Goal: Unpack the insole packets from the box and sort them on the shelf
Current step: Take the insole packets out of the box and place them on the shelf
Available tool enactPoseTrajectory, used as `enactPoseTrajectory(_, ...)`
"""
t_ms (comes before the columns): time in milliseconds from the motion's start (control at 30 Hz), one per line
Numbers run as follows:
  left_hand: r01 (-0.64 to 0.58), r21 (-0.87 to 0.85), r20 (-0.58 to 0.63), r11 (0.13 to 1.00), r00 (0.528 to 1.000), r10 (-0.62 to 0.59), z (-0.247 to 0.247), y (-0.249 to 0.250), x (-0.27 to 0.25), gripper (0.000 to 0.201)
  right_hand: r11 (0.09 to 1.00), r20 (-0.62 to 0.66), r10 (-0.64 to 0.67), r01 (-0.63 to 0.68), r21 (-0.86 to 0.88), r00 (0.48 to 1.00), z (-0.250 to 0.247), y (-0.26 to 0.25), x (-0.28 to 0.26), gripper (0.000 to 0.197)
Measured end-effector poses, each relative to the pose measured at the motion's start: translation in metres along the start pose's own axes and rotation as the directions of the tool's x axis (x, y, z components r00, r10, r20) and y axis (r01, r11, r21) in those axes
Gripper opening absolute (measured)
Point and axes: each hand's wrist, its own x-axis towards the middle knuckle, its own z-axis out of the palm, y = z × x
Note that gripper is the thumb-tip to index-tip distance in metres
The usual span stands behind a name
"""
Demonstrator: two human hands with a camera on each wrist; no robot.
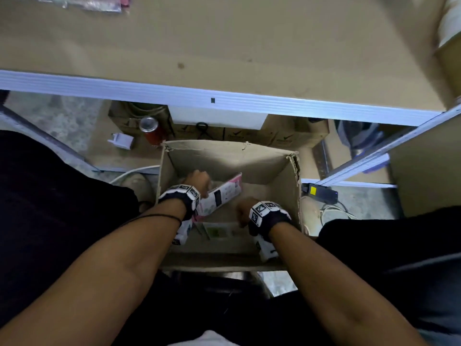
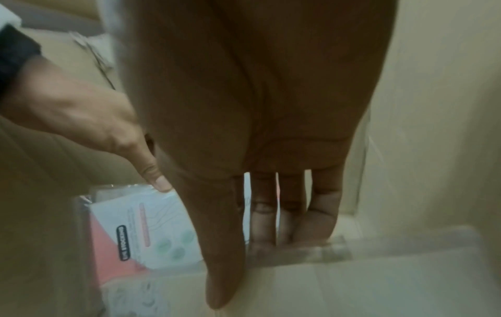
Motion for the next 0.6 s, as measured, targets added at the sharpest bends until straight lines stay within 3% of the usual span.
enactPoseTrajectory(67,-0.061,0.026,-0.022,0.998,0.998,0.062,-0.014,0.008,-0.011,0.016,1.0,-0.032,-0.012,0.013,0.018,0.999,-0.006,-0.003,-0.007,0.059)
enactPoseTrajectory(233,-0.197,0.079,-0.061,0.977,0.977,0.202,-0.051,0.022,-0.041,0.016,0.997,-0.141,-0.054,0.047,-0.055,0.989,-0.025,-0.02,-0.034,0.031)
enactPoseTrajectory(400,-0.248,0.081,-0.162,0.966,0.953,0.258,-0.084,0.035,-0.076,0.027,0.99,-0.309,-0.111,0.079,-0.114,0.944,-0.054,-0.025,-0.073,0.023)
enactPoseTrajectory(600,-0.269,0.187,-0.259,0.945,0.914,0.312,-0.14,0.06,-0.12,0.022,0.973,-0.441,-0.141,0.041,-0.227,0.887,-0.096,-0.034,-0.133,0.025)
